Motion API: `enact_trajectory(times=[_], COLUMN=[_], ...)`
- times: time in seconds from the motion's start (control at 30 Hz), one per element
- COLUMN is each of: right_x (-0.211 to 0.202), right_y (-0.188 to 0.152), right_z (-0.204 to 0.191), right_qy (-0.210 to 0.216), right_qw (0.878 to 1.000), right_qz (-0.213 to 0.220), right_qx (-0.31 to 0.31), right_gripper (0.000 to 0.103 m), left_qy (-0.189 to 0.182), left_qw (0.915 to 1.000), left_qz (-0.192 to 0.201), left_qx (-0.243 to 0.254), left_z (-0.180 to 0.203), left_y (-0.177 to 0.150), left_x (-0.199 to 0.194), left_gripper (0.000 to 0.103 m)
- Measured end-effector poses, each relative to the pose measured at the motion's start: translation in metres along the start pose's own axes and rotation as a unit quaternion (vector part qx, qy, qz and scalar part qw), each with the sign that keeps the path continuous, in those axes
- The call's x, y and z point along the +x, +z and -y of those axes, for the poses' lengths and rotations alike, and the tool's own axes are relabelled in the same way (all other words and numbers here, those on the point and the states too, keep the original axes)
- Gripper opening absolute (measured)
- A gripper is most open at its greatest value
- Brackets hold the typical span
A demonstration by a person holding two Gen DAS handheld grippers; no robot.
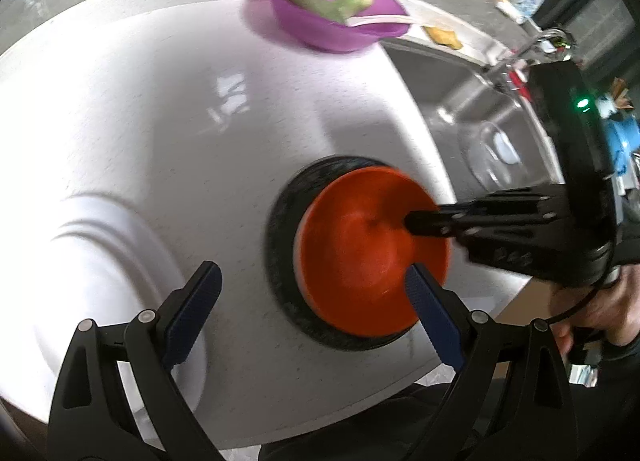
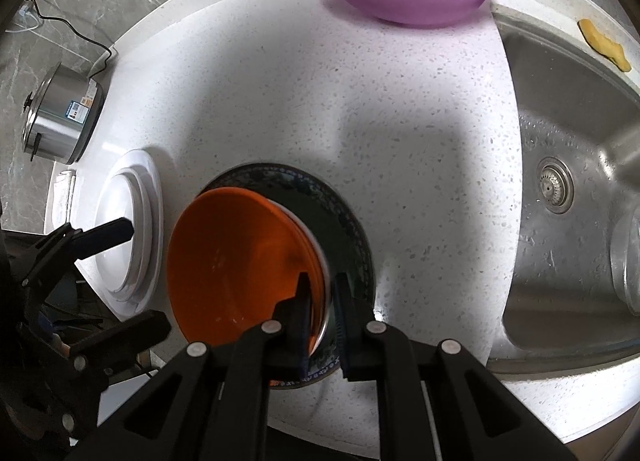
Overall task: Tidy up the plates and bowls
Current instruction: 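Open both tools and lift them off the orange bowl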
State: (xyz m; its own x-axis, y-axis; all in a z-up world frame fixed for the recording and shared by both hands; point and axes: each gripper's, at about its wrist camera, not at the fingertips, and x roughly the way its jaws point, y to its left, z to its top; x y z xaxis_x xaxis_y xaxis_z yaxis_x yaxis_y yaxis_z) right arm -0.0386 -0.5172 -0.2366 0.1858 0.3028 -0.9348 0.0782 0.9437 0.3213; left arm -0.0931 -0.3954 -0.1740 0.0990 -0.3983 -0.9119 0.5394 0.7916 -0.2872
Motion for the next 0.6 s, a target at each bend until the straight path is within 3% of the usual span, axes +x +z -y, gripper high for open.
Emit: enact_trajectory(times=[0.07,0.2,0.23,0.37,0.6], right_x=[-0.006,-0.031,-0.036,-0.062,-0.073], right_y=[-0.001,-0.001,-0.002,-0.007,-0.025], right_z=[0.001,0.003,0.003,0.017,0.063], right_qy=[0.01,0.039,0.047,0.1,0.106], right_qw=[1.0,0.998,0.997,0.99,0.983], right_qz=[0.011,0.045,0.052,0.098,0.131], right_qx=[0.011,0.019,0.02,0.035,0.069], right_gripper=[0.021,0.066,0.069,0.069,0.069], left_qy=[0.01,0.02,0.025,0.038,0.049], left_qw=[0.9999,0.9994,0.9991,0.9978,0.9956], left_qz=[-0.001,0.013,0.016,0.027,0.041], left_qx=[-0.008,-0.026,-0.029,-0.047,-0.068], left_z=[-0.008,-0.023,-0.026,-0.04,-0.039], left_y=[-0.006,-0.015,-0.017,-0.028,-0.047], left_x=[-0.001,-0.011,-0.014,-0.02,-0.018], left_gripper=[0.093,0.093,0.093,0.093,0.092])
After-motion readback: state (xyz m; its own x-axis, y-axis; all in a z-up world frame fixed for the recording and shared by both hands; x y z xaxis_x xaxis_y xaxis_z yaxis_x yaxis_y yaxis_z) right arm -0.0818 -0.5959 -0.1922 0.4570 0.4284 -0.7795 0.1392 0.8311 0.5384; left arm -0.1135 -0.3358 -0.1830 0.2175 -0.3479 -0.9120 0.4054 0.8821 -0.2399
